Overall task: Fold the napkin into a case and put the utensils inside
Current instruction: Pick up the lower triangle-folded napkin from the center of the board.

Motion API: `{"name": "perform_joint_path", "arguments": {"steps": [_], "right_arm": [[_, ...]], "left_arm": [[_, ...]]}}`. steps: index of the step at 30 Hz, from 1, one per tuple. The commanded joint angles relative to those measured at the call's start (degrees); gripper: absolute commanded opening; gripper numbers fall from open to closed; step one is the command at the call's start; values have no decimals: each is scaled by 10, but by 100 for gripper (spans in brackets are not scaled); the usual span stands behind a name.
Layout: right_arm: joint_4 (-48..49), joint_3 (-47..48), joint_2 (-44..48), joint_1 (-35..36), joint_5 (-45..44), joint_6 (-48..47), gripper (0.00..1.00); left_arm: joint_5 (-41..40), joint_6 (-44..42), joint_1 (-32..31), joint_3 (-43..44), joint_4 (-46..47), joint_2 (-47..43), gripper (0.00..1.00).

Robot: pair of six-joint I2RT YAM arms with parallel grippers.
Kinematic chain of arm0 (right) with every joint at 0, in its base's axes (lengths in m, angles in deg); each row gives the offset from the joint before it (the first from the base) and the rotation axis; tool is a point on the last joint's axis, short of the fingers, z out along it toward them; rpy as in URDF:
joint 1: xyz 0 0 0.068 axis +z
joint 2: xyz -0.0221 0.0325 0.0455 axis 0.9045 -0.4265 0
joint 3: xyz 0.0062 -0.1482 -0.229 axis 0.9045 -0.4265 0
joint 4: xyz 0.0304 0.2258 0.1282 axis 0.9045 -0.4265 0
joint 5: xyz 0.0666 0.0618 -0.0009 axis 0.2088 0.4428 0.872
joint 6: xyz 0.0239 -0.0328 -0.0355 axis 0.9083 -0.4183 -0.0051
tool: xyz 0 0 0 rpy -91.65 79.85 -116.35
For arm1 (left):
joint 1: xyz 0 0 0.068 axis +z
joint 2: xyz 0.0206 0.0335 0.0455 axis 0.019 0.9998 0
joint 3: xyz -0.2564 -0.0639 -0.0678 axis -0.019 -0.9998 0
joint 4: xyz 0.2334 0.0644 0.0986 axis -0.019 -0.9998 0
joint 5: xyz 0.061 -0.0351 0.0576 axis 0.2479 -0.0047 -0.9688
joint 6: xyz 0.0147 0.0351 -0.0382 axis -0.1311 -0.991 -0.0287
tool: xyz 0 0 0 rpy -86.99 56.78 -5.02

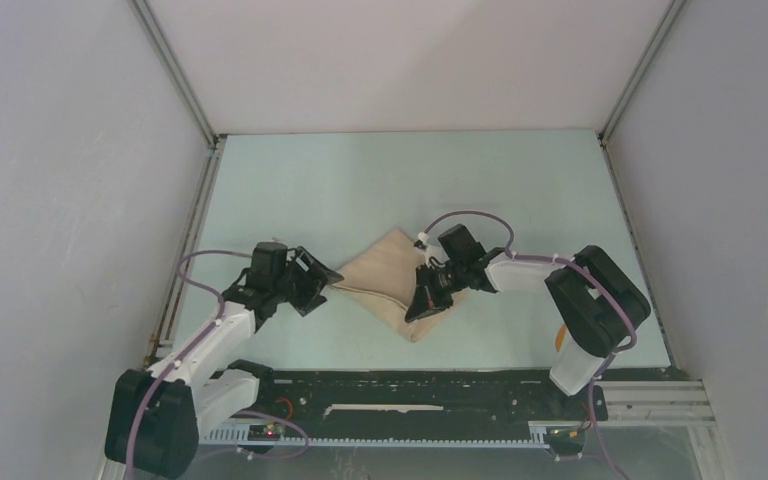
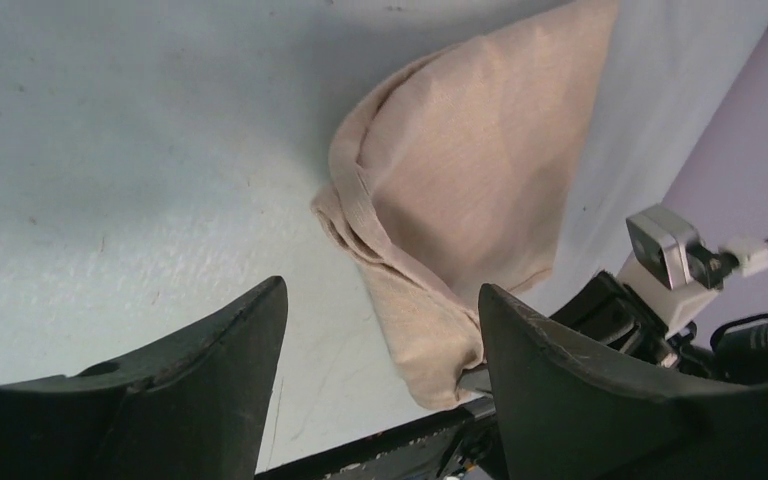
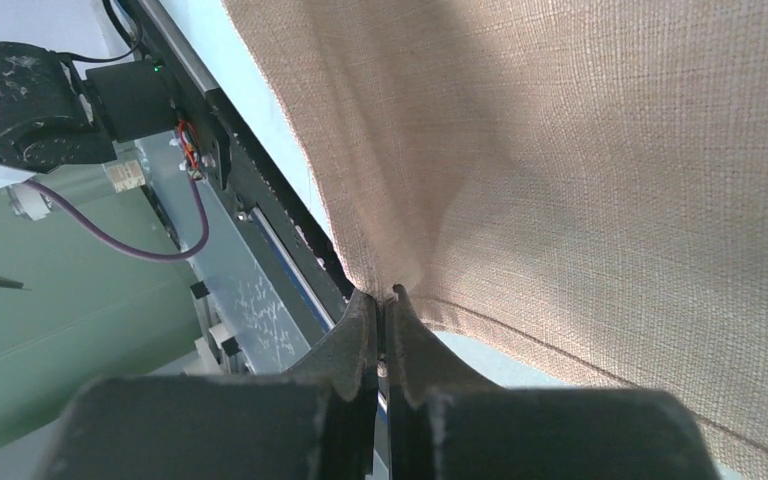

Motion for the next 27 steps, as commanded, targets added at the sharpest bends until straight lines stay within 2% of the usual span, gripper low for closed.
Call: {"name": "perform_joint_path", "arguments": {"steps": [1, 6, 12, 22, 27], "right_arm": [[28, -10, 30, -13, 9, 1, 0], [26, -18, 32, -26, 9, -5, 0], [21, -17, 37, -32, 3, -11, 0], [12, -23, 42, -44, -6, -21, 0], [0, -24, 50, -55, -23, -30, 0]], "left_arm": [[26, 23, 10, 21, 56, 54, 75], [20, 1, 10, 40, 77, 102, 76], [18, -9, 9, 52, 89, 129, 61], [26, -30, 9, 94, 93, 167, 28], [32, -37, 7, 126, 98, 200, 22]]}}
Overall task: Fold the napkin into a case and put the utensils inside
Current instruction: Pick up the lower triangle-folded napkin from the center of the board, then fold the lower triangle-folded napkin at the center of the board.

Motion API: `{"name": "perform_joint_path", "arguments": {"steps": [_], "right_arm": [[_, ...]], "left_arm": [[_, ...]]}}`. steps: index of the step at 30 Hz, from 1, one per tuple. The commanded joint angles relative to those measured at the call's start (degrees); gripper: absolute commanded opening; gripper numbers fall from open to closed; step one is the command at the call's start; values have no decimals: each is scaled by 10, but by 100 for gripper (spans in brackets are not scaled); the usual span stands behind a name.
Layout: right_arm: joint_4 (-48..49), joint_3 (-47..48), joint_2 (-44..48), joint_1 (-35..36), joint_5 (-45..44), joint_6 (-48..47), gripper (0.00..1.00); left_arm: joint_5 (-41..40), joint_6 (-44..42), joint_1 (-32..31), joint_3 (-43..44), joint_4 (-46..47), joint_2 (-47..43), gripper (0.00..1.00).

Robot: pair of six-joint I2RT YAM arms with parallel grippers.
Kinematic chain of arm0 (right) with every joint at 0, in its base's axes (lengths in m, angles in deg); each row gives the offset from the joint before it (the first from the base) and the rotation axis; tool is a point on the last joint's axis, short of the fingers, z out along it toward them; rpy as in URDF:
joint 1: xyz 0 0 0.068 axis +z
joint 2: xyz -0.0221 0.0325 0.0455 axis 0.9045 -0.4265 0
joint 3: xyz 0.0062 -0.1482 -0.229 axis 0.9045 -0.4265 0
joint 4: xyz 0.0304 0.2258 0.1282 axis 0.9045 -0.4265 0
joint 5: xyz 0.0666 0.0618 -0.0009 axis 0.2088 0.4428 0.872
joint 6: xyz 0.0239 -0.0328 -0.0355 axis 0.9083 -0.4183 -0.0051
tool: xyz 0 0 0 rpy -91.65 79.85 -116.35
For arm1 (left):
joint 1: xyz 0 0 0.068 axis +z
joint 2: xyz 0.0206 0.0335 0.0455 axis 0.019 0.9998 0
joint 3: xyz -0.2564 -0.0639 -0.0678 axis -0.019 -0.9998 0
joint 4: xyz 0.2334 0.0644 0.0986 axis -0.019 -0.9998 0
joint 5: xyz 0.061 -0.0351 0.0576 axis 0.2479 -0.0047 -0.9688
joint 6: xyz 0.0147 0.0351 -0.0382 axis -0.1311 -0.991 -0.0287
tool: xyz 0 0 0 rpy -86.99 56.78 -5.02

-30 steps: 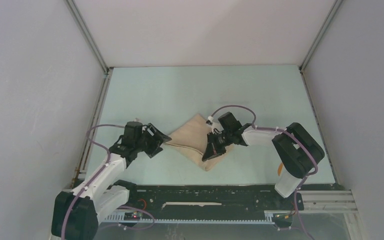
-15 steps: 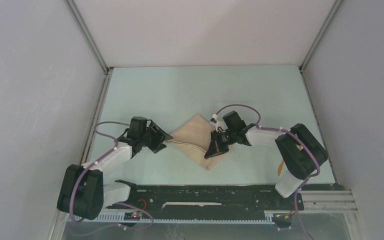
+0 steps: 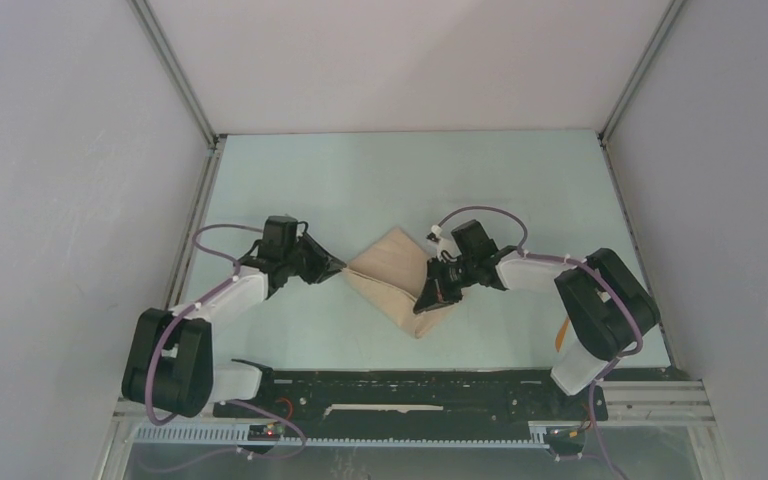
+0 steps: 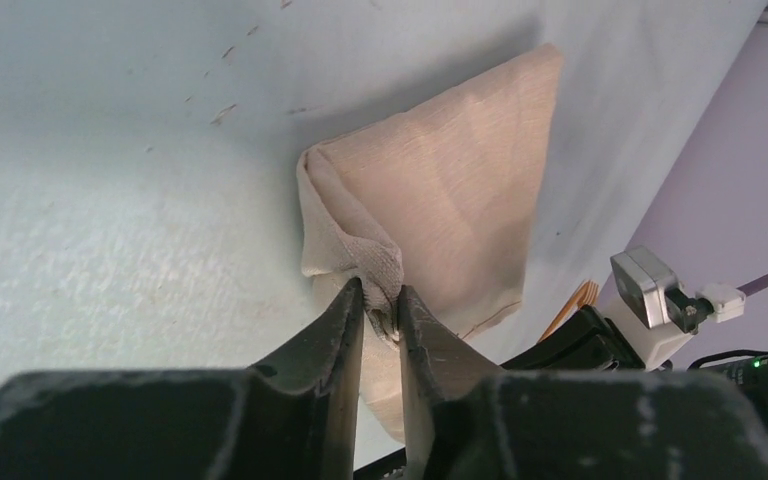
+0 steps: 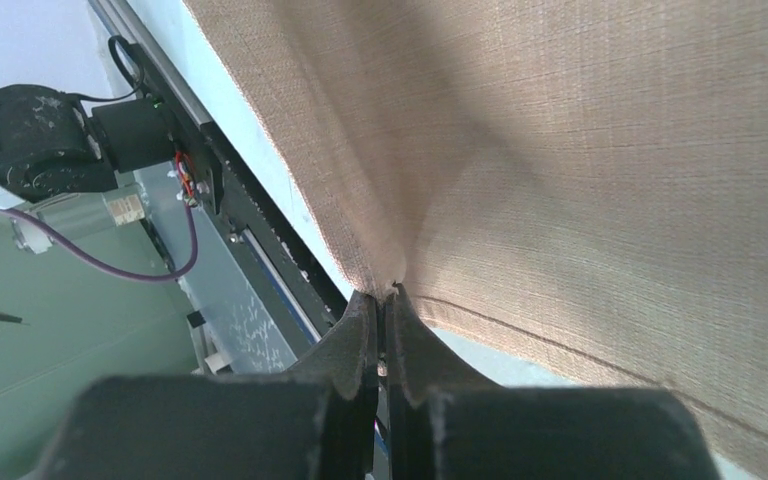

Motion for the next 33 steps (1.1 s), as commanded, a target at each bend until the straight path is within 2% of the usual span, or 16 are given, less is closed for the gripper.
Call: {"name": "perform_joint_path", "arguments": {"steps": [1, 4, 16, 33], "right_arm": [[-11, -3, 29, -14, -20, -22, 0], [-17, -3, 30, -17, -24, -26, 0], [-51, -4, 33, -27, -59, -45, 0], [-67, -18, 45, -15, -78, -43, 0]], "left_arm": [[16, -19, 1, 43, 24, 32, 19], [29, -18, -8, 65, 33, 65, 13], [37, -28, -48, 155, 41, 185, 7], [52, -43, -68, 178, 53, 255, 7]]}}
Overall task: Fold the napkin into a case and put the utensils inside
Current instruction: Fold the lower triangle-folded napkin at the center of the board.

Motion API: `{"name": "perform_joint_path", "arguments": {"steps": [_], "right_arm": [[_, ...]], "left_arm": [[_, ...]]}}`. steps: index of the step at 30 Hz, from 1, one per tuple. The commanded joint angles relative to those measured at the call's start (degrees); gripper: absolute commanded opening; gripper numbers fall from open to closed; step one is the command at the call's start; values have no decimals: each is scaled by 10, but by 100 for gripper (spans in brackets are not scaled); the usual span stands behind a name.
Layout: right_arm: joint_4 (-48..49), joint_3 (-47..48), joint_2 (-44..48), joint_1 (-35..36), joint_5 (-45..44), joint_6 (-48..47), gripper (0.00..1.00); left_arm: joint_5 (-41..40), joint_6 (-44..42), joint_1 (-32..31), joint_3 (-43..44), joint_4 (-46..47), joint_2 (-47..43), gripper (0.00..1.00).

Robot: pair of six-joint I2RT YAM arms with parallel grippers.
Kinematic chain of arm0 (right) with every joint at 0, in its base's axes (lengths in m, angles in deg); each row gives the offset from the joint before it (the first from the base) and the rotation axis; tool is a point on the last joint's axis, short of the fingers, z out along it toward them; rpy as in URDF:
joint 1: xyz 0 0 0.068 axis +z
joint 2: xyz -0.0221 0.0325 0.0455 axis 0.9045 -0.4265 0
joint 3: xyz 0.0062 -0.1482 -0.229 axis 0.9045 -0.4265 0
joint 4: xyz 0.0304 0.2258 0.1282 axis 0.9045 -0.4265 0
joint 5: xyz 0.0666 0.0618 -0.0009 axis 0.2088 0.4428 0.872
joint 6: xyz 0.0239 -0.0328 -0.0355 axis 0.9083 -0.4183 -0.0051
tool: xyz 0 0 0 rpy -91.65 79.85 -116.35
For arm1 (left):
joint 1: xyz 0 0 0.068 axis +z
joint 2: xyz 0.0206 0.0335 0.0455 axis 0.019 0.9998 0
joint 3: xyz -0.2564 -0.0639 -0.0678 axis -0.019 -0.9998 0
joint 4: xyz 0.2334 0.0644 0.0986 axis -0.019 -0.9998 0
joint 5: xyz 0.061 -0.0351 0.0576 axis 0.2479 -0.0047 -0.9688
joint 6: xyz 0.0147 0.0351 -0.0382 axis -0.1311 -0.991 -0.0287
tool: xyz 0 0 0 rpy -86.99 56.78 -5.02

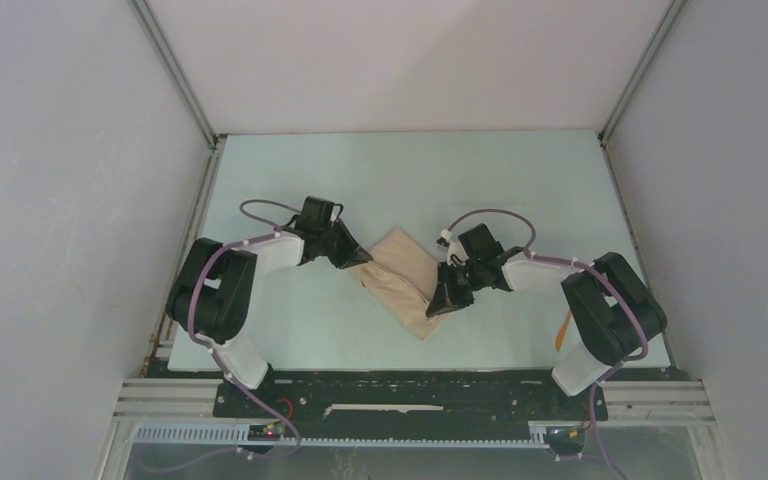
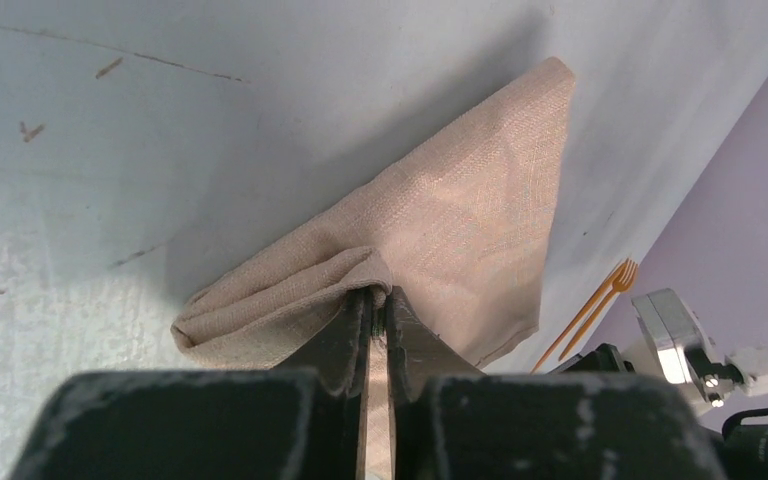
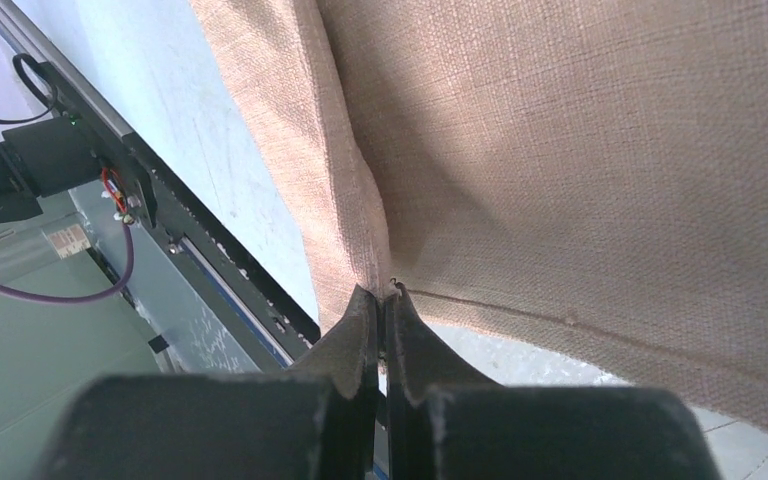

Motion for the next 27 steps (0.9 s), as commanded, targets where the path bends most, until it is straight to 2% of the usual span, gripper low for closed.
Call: {"name": "perform_joint_path", "arguments": {"steps": [1, 27], "right_arm": [[-6, -1, 25, 7, -12, -11, 0], [-15, -6, 25, 38, -61, -6, 1]], "left_arm": [[14, -19, -6, 26, 11, 13, 7], [26, -46, -19, 52, 9, 75, 7]]}}
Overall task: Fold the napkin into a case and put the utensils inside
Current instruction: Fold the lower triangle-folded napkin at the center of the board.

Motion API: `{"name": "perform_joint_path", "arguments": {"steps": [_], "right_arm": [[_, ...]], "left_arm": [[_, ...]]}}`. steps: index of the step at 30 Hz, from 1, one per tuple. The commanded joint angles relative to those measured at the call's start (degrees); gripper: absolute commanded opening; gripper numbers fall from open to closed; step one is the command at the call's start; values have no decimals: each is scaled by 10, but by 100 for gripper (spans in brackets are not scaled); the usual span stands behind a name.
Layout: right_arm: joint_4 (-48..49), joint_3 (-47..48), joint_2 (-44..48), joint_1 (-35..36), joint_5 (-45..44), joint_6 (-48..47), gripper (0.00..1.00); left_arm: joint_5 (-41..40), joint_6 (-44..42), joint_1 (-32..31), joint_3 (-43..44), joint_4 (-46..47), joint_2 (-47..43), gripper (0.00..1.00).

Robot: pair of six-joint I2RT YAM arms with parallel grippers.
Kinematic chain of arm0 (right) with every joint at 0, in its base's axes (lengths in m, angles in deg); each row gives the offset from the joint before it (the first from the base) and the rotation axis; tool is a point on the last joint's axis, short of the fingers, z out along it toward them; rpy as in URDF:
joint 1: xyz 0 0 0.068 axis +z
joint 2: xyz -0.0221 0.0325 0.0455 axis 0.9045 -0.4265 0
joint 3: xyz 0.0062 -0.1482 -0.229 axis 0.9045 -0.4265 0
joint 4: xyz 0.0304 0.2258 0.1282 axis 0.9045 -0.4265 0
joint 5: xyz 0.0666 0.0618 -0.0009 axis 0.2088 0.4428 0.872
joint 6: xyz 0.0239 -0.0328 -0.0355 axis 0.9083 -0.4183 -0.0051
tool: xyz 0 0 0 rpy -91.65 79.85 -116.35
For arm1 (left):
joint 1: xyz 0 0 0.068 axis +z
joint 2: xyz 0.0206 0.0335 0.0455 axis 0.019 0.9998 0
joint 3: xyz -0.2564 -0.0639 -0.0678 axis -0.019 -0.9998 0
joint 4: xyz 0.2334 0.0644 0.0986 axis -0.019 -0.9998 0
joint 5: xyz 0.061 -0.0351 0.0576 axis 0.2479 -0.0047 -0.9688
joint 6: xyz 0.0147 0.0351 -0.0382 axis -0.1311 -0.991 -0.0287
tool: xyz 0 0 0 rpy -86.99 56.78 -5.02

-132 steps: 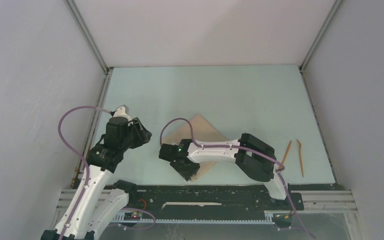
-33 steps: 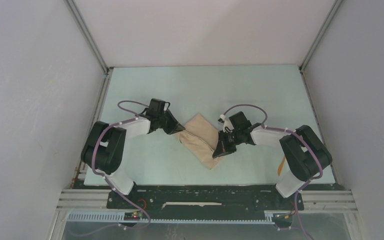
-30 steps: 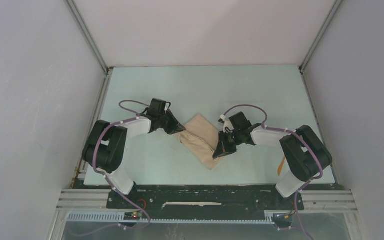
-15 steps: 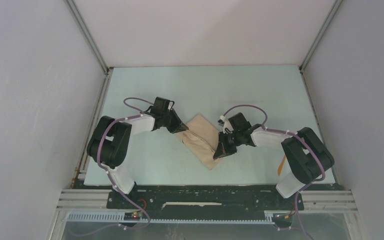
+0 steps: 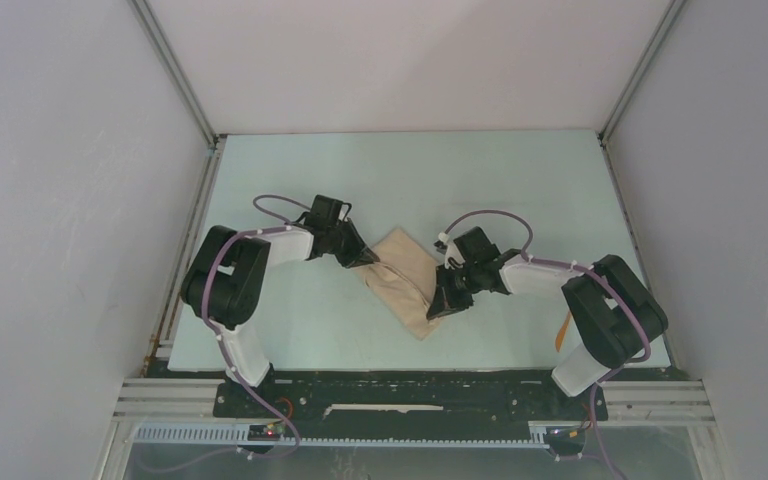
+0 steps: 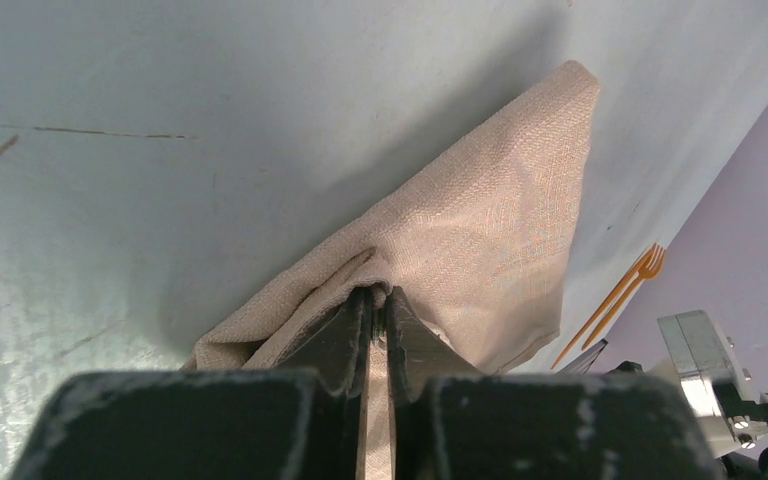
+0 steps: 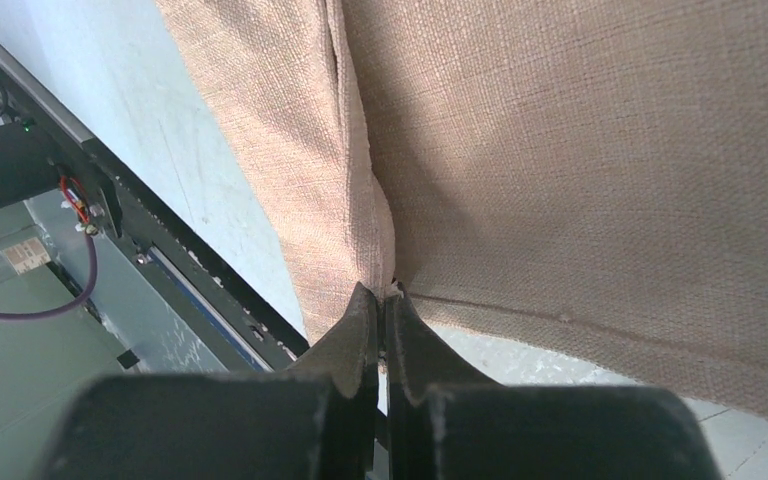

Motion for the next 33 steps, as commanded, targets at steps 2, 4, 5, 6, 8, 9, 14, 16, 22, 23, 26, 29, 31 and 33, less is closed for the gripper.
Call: {"name": "perform_joint_path", "arguments": {"steps": [2, 4, 5, 6, 8, 9, 14, 16, 22, 23, 26, 29, 31, 33], "right_arm": [[-6, -3, 14, 14, -18, -6, 1], [-10, -3, 18, 17, -21, -7, 1], [-12, -3, 20, 19, -23, -7, 1], [-13, -3, 22, 20, -25, -8, 1], [-15, -3, 25, 21, -26, -7, 1], [-16, -3, 25, 21, -28, -8, 0], [-17, -3, 25, 22, -31, -6, 0], [-17, -3, 26, 22, -32, -6, 0], [-17, -3, 21, 24, -39, -6, 0], [-17, -4, 20, 25, -40, -7, 0], [-19, -3, 22, 29, -47, -7, 2], [-23, -3, 29, 32, -54, -5, 6], [-26, -3, 36, 34, -58, -6, 12], [-33, -2, 48, 35, -63, -5, 20]], "left_arm": [[6, -18, -9, 14, 1, 0, 7], [-5, -24, -12, 16, -3, -15, 6], [-11, -28, -14, 18, -7, -21, 6], [-15, -30, -14, 19, -11, -27, 6], [-17, -30, -16, 22, -14, -32, 6], [-18, -30, -17, 24, -14, -33, 6], [-19, -29, -19, 25, -15, -29, 5], [-21, -30, -21, 24, -14, -30, 5], [-34, -30, -21, 20, -3, -43, 4], [-33, -32, -21, 24, -6, -38, 4], [-25, -30, -22, 31, -5, -23, 4], [-20, -30, -22, 28, 0, -11, 4], [-20, -31, -22, 27, 2, -4, 4], [-18, -33, -22, 27, 4, 3, 4]]}}
